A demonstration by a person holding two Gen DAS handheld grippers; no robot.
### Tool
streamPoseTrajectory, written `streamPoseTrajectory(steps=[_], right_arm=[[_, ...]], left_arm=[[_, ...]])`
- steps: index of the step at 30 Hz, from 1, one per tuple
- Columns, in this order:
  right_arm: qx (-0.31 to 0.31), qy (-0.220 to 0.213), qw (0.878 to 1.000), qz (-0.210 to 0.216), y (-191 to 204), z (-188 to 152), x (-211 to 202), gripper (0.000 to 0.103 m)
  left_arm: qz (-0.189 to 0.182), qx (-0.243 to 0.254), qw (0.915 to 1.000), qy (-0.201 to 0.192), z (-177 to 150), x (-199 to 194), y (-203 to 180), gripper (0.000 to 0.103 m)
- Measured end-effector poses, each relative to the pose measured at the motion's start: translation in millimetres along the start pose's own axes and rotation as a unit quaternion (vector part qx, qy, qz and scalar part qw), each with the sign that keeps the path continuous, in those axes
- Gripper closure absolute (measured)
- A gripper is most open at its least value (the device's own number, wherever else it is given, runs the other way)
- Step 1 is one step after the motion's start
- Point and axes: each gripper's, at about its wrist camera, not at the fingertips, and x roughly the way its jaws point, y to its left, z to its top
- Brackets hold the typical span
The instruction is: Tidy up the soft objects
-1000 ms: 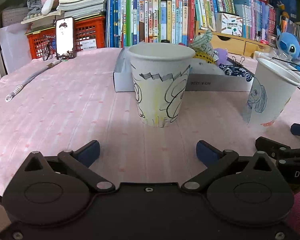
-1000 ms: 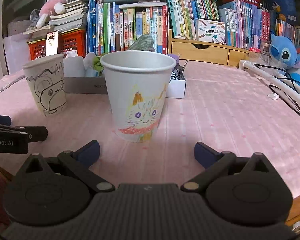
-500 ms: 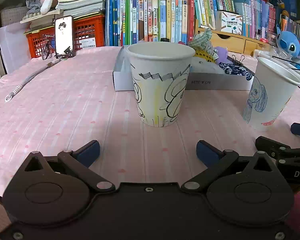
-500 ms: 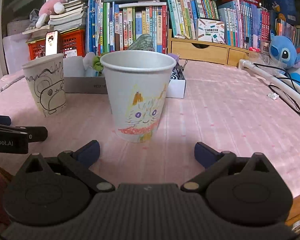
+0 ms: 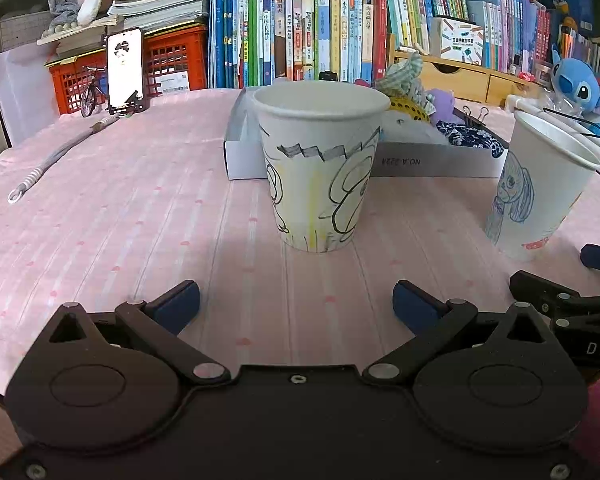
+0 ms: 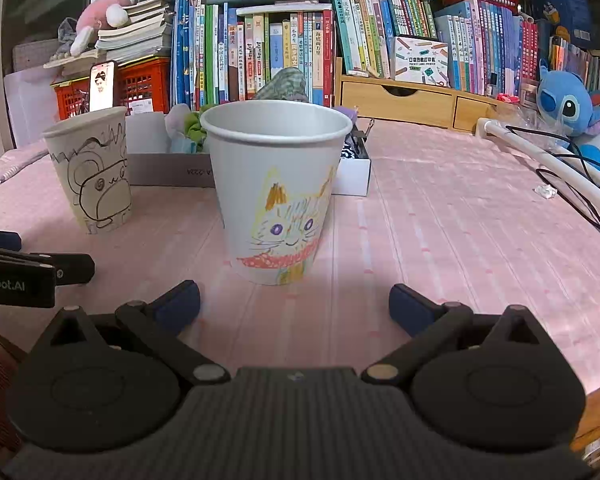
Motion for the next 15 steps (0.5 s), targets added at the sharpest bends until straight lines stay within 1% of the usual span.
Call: streamPoseTrajectory(steps=[15], right_arm=[[0.000, 0.000, 1.000, 0.000, 0.3, -0.1, 0.1, 0.000]], left_arm=[[-0.001, 0.002, 1.0000, -0.003, -0.9, 0.0, -0.1, 0.000]])
